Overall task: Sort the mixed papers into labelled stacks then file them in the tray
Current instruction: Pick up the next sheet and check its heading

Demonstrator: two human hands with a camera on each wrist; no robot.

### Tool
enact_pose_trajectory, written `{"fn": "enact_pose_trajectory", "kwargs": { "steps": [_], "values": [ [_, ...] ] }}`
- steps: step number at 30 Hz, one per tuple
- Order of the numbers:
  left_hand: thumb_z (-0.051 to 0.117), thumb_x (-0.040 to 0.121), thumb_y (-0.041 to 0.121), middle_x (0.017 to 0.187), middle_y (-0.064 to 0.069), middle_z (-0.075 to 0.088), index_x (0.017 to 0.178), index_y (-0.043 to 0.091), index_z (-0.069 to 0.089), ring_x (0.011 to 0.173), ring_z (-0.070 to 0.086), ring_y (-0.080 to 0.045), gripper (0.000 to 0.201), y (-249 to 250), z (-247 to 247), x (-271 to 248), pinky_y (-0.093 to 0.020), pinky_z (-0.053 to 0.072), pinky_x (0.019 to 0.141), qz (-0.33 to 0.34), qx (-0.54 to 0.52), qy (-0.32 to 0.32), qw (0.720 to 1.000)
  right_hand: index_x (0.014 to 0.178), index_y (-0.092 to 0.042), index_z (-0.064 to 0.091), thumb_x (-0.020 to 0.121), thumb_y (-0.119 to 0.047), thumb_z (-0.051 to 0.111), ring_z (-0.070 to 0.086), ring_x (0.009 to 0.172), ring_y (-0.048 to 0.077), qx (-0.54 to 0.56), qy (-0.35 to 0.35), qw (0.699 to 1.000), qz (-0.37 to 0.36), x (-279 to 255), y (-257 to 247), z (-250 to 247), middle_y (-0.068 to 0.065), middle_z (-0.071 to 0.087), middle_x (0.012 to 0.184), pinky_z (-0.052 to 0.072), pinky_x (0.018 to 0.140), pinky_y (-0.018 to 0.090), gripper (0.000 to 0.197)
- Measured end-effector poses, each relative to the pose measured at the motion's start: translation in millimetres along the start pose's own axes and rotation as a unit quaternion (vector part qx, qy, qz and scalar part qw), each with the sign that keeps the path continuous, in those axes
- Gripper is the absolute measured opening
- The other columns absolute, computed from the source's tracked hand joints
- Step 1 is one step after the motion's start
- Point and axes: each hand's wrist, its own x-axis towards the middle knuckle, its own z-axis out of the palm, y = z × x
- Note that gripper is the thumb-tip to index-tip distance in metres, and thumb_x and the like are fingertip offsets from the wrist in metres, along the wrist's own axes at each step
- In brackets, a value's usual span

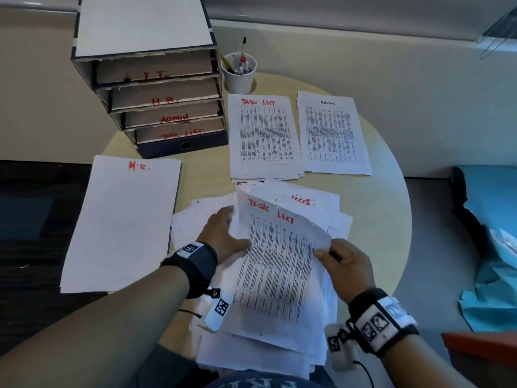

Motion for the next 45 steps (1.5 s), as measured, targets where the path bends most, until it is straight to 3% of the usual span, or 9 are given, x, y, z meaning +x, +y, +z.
{"fn": "enact_pose_trajectory", "kwargs": {
  "steps": [3, 8, 13, 16, 20, 27, 33, 38, 45],
  "values": [
    [0.087, 0.071, 0.019, 0.137, 0.004, 0.053, 0.141, 0.025, 0.043, 0.126, 0.047, -0.017, 0.082, 0.4, -15.7, -2.0, -0.037, 0.038, 0.109, 0.013, -0.089, -0.043, 0.995, 0.078, -0.009, 0.076, 0.08, 0.003, 0.076, 0.066, 0.076, 0.017, 0.183, -0.091, 0.977, 0.06, -8.3, -12.5, -13.7, 0.008, 0.074, 0.083, 0.055, 0.072, 0.026, 0.012],
    [0.072, 0.085, 0.002, 0.1, 0.01, 0.073, 0.094, 0.026, 0.074, 0.097, 0.066, -0.004, 0.026, -5.8, -30.8, -15.8, -0.032, 0.047, 0.098, 0.041, -0.118, -0.089, 0.988, 0.08, -0.016, 0.08, 0.079, 0.015, 0.069, 0.069, 0.079, 0.007, 0.179, -0.17, 0.969, 0.026, -11.2, -20.5, -17.0, 0.004, 0.077, 0.082, 0.056, 0.074, 0.022, 0.033],
    [0.075, 0.074, 0.006, 0.094, -0.008, 0.076, 0.064, 0.02, 0.075, 0.096, 0.07, -0.027, 0.017, -26.2, -38.5, -31.9, -0.04, 0.052, 0.09, 0.055, -0.188, -0.126, 0.973, 0.089, -0.017, 0.07, 0.089, 0.015, 0.048, 0.071, 0.094, 0.028, 0.196, -0.035, 0.962, 0.185, 14.2, 12.8, 3.4, 0.01, 0.073, 0.099, 0.059, 0.079, 0.04, 0.039],
    [0.074, 0.069, 0.018, 0.094, -0.011, 0.076, 0.064, 0.02, 0.075, 0.096, 0.07, -0.03, 0.006, -31.9, -39.7, -40.2, -0.04, 0.053, 0.089, 0.053, -0.19, -0.123, 0.973, 0.116, -0.022, 0.066, 0.092, -0.019, 0.063, 0.067, 0.105, 0.025, 0.08, -0.029, 0.975, 0.207, 26.5, 17.3, 13.9, 0.002, 0.068, 0.118, 0.053, 0.098, 0.044, 0.024],
    [0.07, 0.078, 0.015, 0.09, -0.009, 0.075, 0.072, 0.019, 0.074, 0.094, 0.068, -0.03, 0.008, -37.1, -39.8, -42.4, -0.043, 0.051, 0.088, 0.053, -0.152, -0.115, 0.98, 0.142, -0.012, 0.045, 0.078, -0.05, 0.077, 0.056, 0.122, 0.026, -0.087, -0.101, 0.971, 0.196, 37.6, 4.5, 26.4, 0.006, 0.056, 0.136, 0.047, 0.099, 0.034, 0.081],
    [0.07, 0.088, 0.004, 0.073, 0.014, 0.066, 0.083, 0.024, 0.066, 0.072, 0.06, -0.003, 0.021, -31.6, -32.6, -41.9, -0.012, 0.042, 0.064, 0.059, -0.104, -0.125, 0.985, 0.084, -0.018, 0.058, 0.087, -0.011, 0.064, 0.055, 0.079, 0.022, -0.066, -0.057, 0.976, 0.2, 39.6, -3.5, 31.5, 0.002, 0.063, 0.086, 0.041, 0.069, 0.025, 0.01],
    [0.076, 0.084, 0.015, 0.127, 0.005, 0.045, 0.109, 0.027, 0.067, 0.115, 0.049, -0.012, 0.029, -27.4, -27.1, -29.8, -0.019, 0.039, 0.099, 0.064, -0.059, -0.046, 0.995, 0.062, -0.02, 0.064, 0.085, -0.007, 0.064, 0.053, 0.059, 0.012, 0.021, -0.06, 0.991, 0.117, 18.9, -3.7, 18.1, 0.001, 0.063, 0.063, 0.042, 0.058, 0.023, 0.027],
    [0.078, 0.081, 0.014, 0.128, 0.004, 0.051, 0.114, 0.024, 0.067, 0.116, 0.054, -0.016, 0.036, -24.1, -29.2, -24.4, -0.032, 0.041, 0.106, 0.045, -0.103, -0.038, 0.993, 0.07, -0.011, 0.072, 0.086, 0.004, 0.064, 0.054, 0.061, 0.008, 0.151, -0.068, 0.983, 0.076, 11.6, -5.7, 2.6, 0.002, 0.067, 0.064, 0.047, 0.062, 0.019, 0.023],
    [0.07, 0.088, 0.009, 0.09, 0.012, 0.076, 0.089, 0.028, 0.074, 0.089, 0.07, -0.012, 0.019, -26.5, -26.8, -27.4, -0.027, 0.055, 0.083, 0.059, -0.109, -0.043, 0.991, 0.102, -0.016, 0.073, 0.092, 0.008, 0.054, 0.069, 0.08, 0.018, 0.257, -0.093, 0.955, 0.114, 13.5, -7.6, 5.5, 0.006, 0.077, 0.094, 0.056, 0.068, 0.03, 0.032]
  ]
}}
